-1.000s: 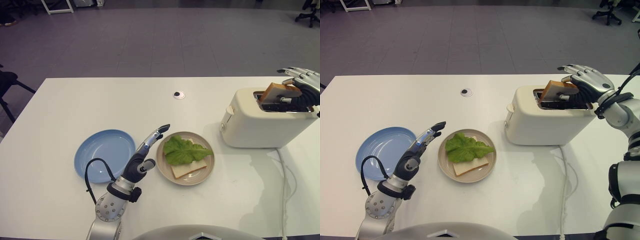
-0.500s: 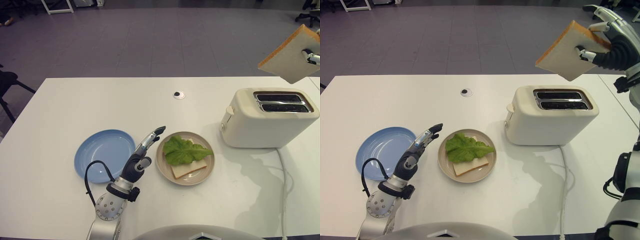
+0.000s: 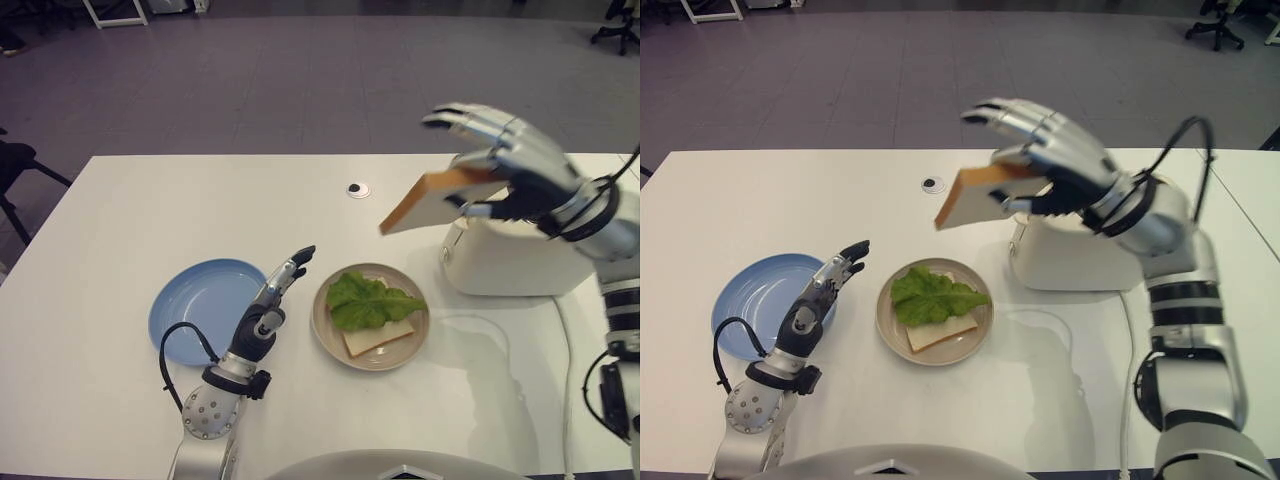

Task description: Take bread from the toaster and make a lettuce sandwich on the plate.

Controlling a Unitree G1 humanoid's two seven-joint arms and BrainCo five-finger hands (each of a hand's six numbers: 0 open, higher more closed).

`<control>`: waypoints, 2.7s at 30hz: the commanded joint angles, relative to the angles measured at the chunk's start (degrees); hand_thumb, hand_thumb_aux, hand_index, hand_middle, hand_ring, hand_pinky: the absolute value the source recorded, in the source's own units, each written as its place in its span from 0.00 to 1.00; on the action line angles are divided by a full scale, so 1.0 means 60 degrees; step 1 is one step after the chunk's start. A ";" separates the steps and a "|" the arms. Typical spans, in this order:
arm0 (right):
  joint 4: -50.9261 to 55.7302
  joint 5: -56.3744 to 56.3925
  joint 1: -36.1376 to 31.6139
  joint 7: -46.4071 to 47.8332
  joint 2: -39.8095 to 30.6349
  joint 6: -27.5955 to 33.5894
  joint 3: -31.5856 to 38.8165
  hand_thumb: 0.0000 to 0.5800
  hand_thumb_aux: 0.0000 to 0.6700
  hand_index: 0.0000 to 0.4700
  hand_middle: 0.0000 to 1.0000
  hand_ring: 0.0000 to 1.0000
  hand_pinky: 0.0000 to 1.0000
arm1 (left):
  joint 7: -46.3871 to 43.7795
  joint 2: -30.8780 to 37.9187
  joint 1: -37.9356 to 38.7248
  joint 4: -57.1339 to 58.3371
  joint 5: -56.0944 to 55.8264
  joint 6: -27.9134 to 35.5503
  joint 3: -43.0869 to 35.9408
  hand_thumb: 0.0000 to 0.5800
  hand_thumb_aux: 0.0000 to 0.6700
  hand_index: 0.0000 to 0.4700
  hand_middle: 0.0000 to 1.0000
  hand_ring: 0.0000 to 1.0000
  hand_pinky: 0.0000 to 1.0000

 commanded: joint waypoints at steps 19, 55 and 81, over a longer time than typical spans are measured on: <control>0.0765 -0.6151 0.0431 -0.6240 0.0822 0.3093 0.4155 1.00 1.00 1.00 0.00 0.00 0.00 | -0.0187 -0.0102 0.0110 0.0281 0.0158 -0.0072 -0.0543 0.00 0.00 0.00 0.00 0.00 0.00; -0.0764 0.3121 0.2543 0.3607 -0.1061 0.1764 0.5007 0.00 0.00 0.00 0.00 0.00 0.00 | -0.0162 0.0153 0.0091 0.0161 0.0829 0.0147 -0.0571 0.00 0.00 0.00 0.00 0.00 0.00; -0.3749 0.1005 0.7075 0.5269 -0.2960 0.3821 0.3288 1.00 1.00 1.00 1.00 1.00 1.00 | -0.3560 0.3799 0.2416 -0.1982 0.6592 0.0555 -0.1589 1.00 1.00 1.00 1.00 1.00 1.00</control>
